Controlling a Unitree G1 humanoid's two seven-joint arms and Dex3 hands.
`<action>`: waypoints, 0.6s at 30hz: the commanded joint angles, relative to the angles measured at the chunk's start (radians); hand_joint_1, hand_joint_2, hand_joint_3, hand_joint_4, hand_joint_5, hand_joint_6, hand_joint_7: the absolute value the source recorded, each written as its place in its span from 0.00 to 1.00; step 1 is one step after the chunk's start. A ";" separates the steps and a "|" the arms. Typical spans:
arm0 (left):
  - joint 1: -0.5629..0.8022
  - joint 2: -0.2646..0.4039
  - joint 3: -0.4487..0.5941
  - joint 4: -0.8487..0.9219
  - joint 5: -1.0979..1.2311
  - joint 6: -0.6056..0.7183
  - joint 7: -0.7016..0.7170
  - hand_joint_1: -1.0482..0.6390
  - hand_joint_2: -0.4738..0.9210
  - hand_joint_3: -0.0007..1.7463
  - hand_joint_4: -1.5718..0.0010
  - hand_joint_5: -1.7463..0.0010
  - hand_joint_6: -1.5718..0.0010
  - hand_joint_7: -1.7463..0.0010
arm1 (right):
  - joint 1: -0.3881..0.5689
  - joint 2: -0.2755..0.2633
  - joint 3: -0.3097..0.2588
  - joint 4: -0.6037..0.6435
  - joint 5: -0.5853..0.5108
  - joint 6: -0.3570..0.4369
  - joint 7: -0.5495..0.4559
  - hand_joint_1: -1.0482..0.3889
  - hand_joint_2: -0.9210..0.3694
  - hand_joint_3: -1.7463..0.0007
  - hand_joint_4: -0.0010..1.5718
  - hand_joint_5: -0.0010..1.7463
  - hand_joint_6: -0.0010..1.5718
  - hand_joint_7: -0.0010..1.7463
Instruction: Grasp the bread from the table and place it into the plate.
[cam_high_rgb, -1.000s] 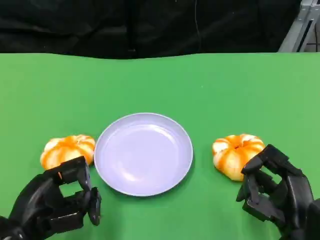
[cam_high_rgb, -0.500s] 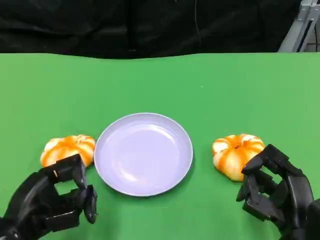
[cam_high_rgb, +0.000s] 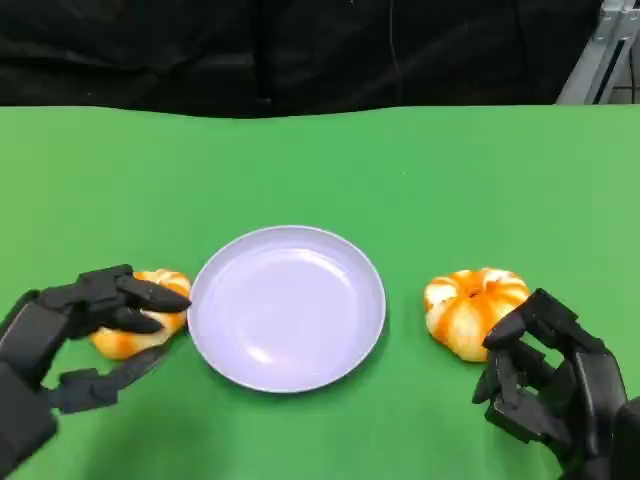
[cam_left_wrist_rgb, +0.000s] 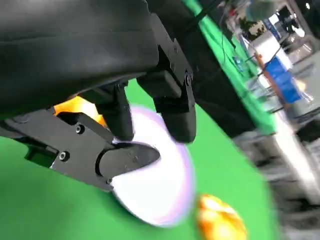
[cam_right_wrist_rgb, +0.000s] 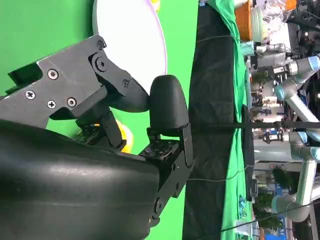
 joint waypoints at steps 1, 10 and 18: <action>-0.081 0.113 -0.032 0.026 0.247 -0.032 0.139 0.22 1.00 0.02 0.76 0.92 0.62 0.99 | -0.010 -0.012 -0.010 0.001 0.012 -0.002 0.009 0.63 0.26 0.34 0.54 1.00 0.41 0.91; -0.238 0.229 -0.168 0.230 0.509 -0.036 0.297 0.10 0.98 0.00 0.77 0.97 0.63 1.00 | -0.013 -0.011 -0.009 0.008 0.001 -0.013 0.010 0.62 0.25 0.34 0.54 1.00 0.41 0.91; -0.375 0.230 -0.313 0.466 0.580 -0.036 0.366 0.07 0.98 0.01 0.75 0.98 0.64 1.00 | -0.009 -0.009 -0.005 -0.002 -0.011 -0.007 -0.001 0.63 0.25 0.35 0.53 1.00 0.41 0.91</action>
